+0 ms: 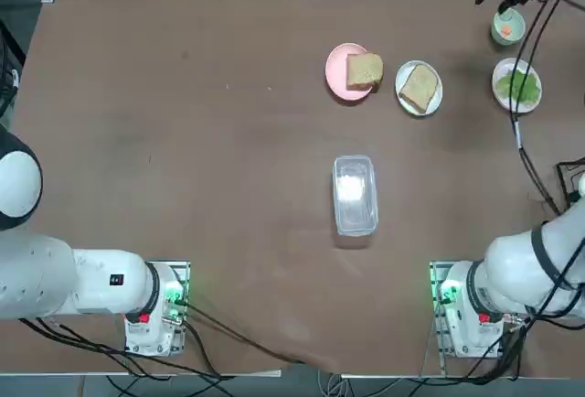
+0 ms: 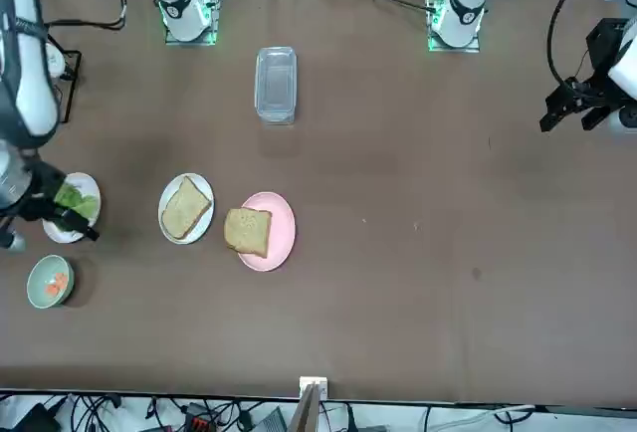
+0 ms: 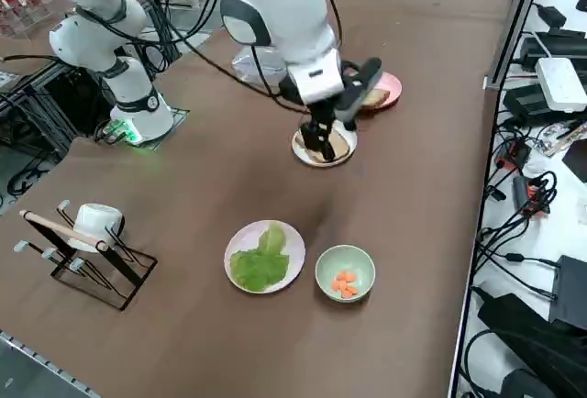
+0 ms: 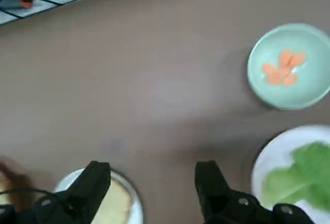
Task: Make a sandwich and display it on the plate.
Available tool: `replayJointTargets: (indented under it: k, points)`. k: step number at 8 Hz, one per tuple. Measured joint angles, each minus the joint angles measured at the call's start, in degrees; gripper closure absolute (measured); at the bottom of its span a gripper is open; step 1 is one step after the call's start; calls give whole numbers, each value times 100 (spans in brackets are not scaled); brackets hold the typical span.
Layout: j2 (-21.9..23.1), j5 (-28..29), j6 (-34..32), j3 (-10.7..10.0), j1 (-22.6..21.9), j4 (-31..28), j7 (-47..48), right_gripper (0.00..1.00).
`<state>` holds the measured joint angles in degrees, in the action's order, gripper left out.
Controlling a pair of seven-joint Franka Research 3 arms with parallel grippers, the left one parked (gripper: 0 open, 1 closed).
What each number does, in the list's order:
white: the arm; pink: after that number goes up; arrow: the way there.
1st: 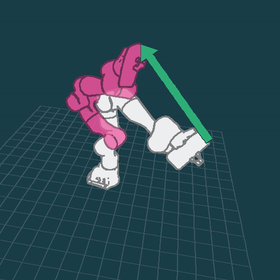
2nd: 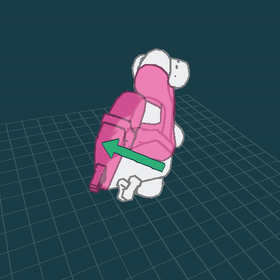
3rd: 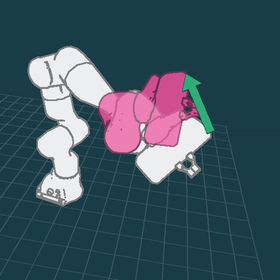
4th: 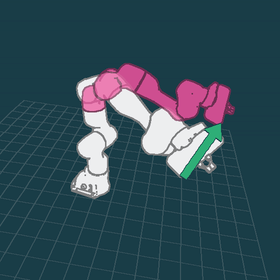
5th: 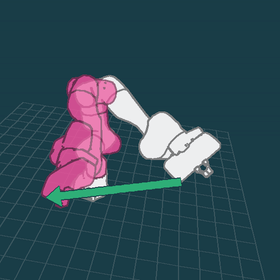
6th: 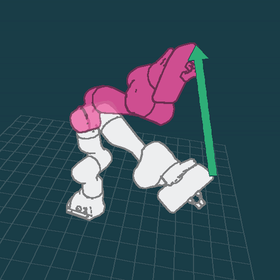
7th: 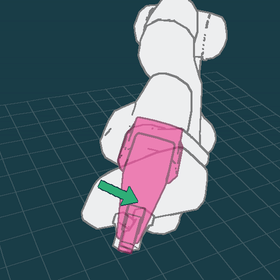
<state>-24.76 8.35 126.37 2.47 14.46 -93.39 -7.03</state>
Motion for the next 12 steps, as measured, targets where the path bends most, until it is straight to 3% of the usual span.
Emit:
replayJointTargets:
  k: [3, 5, 8, 12]
  points:
    - [-1160, -109, -31, -25, 406, 946, -1799, 0]
    - [-1671, -530, 23, -43, 579, 1284, -2307, 0]
    - [-2014, -1390, 554, -36, 582, 1358, -2338, 0]
    - [-2400, -1456, 936, 1, 504, 1562, -2479, 3]
